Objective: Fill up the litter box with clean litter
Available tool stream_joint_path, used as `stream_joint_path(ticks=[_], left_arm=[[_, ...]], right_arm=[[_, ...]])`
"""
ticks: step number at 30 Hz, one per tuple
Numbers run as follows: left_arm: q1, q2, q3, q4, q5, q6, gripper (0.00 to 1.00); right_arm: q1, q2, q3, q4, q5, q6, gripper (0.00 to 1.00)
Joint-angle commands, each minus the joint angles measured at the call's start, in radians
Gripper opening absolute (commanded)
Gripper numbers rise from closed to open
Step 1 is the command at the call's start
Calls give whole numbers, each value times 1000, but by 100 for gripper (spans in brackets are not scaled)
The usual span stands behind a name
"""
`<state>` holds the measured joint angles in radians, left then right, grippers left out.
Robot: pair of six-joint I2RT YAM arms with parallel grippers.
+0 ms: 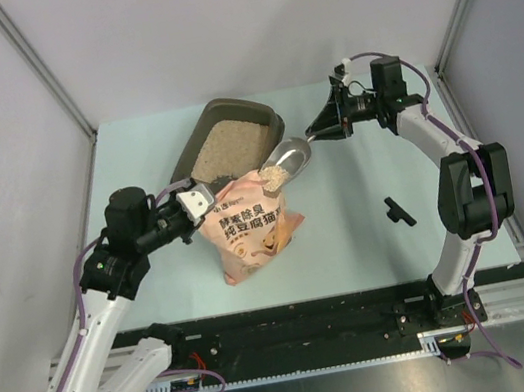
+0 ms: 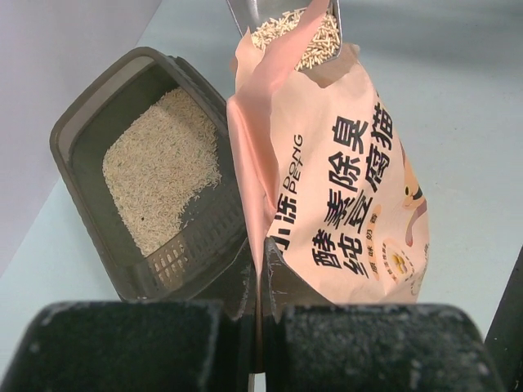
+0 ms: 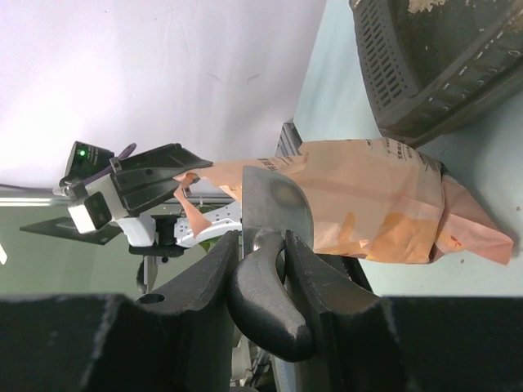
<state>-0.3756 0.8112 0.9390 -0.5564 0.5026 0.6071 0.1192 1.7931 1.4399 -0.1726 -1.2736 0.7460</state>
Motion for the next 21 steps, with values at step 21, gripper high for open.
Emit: stream_joint_path(ticks=[21], left_arm=[[6,3,12,-23,-45,36,0]], right_arm=[[-10,77,47,305,-64,217,0]])
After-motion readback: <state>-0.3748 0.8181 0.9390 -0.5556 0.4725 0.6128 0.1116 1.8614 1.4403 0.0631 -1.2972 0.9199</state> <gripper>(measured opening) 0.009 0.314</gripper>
